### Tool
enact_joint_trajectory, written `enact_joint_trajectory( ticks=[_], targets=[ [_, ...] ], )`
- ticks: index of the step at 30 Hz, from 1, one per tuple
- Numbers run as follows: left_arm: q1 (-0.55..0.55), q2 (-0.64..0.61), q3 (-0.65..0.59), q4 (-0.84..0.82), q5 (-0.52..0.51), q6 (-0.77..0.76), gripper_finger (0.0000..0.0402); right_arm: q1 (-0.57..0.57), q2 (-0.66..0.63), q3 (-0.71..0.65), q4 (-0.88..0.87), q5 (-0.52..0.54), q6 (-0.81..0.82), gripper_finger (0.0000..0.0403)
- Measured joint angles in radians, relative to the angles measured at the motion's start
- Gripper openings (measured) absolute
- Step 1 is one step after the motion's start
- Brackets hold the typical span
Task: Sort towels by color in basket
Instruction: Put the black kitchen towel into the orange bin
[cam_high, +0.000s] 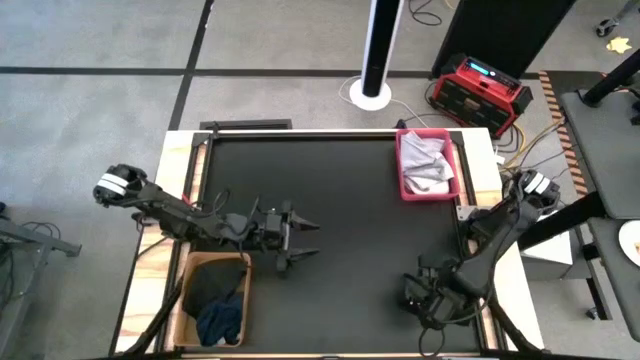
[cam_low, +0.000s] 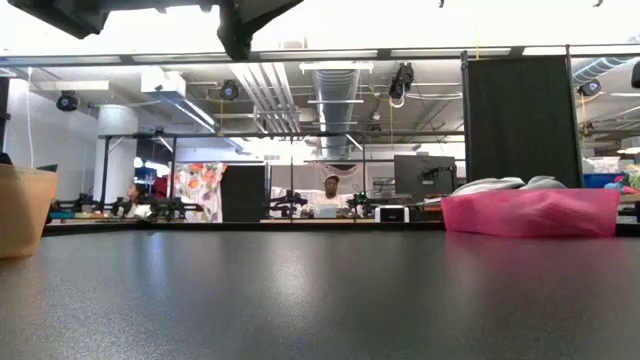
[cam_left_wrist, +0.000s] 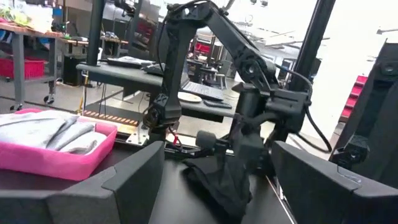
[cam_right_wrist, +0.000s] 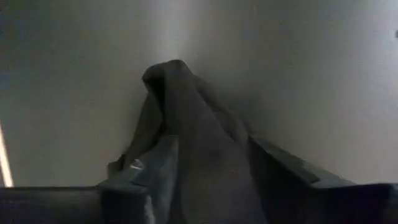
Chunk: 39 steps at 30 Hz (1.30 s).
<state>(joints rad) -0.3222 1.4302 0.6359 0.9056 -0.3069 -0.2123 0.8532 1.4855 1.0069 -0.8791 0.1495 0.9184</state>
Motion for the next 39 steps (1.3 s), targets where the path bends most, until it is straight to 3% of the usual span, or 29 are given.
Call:
enact_joint_trajectory(
  ticks=[6,11,15,20,28,39],
  targets=[
    [0.000,0.052,0.082,-0.076,0.002,0.000,0.0283,-0.002,0.064,0.000,0.025,-0.002,0.006,0.0230],
    [0.001,0.070,0.155,-0.191,-0.011,0.023,0.0283,-0.003,0.104,0.000,0.056,-0.001,0.006,0.0224],
    [0.001,0.069,0.194,-0.243,-0.023,0.062,0.0283,-0.005,0.123,-0.002,0.055,0.007,0.004,0.0171],
    [0.001,0.067,0.207,-0.279,-0.025,0.076,0.0283,-0.010,0.133,-0.002,0.057,0.039,-0.036,0.0037],
    [0.001,0.067,0.205,-0.340,-0.026,0.060,0.0283,-0.033,0.051,0.015,0.085,0.290,-0.136,0.0009],
    [0.001,0.067,0.204,-0.345,-0.026,0.072,0.0283,-0.084,-0.103,0.019,0.313,0.636,-0.565,0.0009]
  ],
)
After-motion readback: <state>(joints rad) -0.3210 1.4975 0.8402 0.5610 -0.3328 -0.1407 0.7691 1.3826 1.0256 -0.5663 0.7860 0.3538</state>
